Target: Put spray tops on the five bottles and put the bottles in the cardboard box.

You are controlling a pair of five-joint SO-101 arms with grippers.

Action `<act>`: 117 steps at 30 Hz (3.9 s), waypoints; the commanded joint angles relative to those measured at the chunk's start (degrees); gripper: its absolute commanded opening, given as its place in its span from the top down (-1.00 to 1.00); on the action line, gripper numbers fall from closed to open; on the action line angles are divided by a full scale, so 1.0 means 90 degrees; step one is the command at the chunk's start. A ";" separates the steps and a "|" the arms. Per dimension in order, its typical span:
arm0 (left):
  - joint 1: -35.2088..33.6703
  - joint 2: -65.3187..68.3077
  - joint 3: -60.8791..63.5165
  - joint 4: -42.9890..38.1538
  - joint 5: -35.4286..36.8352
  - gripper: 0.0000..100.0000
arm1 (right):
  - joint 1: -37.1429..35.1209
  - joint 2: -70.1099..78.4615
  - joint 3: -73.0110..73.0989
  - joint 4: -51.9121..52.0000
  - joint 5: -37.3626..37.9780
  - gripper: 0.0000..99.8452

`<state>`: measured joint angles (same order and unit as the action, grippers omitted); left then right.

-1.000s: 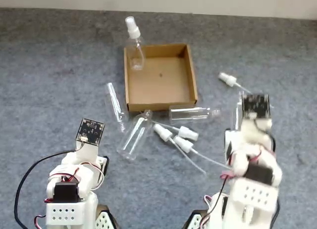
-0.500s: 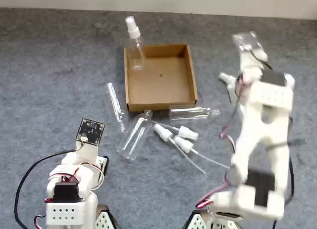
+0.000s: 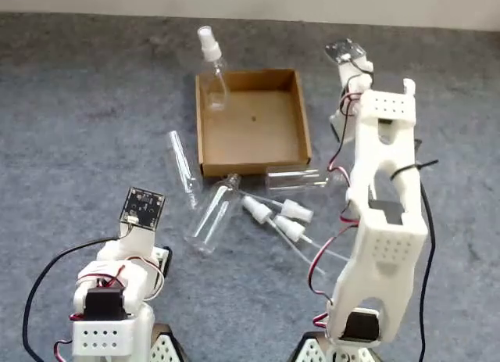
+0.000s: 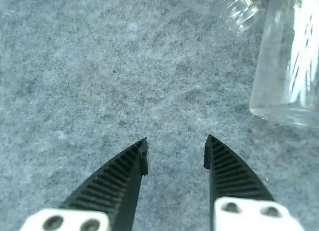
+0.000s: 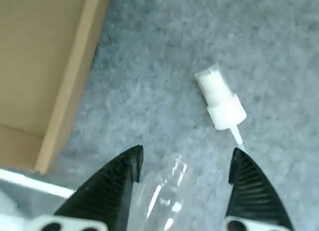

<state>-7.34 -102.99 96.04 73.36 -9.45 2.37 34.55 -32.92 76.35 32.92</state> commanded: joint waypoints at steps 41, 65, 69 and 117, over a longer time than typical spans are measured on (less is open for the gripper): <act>0.0073 0.0063 0.0132 -0.0029 0.0049 0.66 | -0.0874 -0.2662 -0.2593 0.2769 -0.1289 0.99; -0.5055 0.0142 -0.1753 -0.2139 -0.2745 0.66 | -0.6491 -0.5485 0.3248 0.0611 -0.2979 0.99; -0.5104 0.0190 -0.2632 -0.1407 -0.2755 0.66 | -0.6491 -0.4635 0.3248 -0.0523 -0.2989 0.99; -0.4352 0.8698 -0.7311 -0.0713 -0.1905 0.66 | -0.6129 -0.4303 0.3238 -0.0376 -0.3136 0.53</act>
<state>-49.98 -24.22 30.90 65.71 -29.41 -56.09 2.55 -3.21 66.59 3.82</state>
